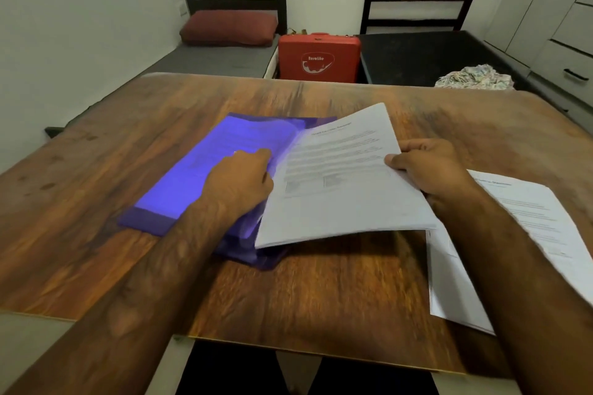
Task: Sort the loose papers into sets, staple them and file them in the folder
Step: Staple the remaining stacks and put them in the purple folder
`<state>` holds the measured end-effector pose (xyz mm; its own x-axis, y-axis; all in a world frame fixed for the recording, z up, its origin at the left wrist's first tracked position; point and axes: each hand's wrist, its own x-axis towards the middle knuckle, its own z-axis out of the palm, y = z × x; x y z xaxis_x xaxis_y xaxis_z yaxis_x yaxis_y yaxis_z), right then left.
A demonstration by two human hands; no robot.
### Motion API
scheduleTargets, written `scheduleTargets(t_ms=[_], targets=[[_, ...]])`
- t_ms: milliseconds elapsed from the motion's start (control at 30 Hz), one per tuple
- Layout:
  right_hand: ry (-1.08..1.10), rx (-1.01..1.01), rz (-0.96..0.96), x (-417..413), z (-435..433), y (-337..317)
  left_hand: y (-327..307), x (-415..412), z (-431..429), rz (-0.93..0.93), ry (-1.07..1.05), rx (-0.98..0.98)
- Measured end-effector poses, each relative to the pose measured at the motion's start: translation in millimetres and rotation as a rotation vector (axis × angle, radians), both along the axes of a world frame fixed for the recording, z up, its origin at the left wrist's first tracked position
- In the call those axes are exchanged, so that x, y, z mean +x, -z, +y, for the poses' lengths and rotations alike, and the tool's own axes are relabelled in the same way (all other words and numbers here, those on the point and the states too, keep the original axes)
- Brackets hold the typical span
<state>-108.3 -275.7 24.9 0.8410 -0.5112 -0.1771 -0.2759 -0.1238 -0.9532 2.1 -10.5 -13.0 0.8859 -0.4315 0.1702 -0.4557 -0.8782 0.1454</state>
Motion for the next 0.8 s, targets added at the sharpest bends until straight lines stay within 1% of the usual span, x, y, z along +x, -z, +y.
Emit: scheduleTargets(t_ms=[167,400,533,667,733,800], targets=[[0.077,-0.029,-0.074,22.0,12.7,18.3,-8.7,-7.3,12.3,0.075,0.034,-0.007],[0.198,-0.081,-0.151,23.0,32.3,37.5,-23.5,-10.4,16.0,0.173,0.045,0.05],[0.209,-0.115,-0.136,21.7,38.2,37.8,-33.2,-9.4,17.6,0.205,0.019,0.157],[0.187,-0.187,-0.15,17.2,35.6,37.0,-47.5,-2.8,29.1,0.339,0.068,0.151],[0.187,-0.176,-0.152,17.1,34.9,37.9,-49.6,-4.8,30.4,0.385,0.106,0.205],[0.198,-0.122,-0.154,18.6,37.2,37.8,-47.2,-7.5,28.5,0.402,0.106,0.26]])
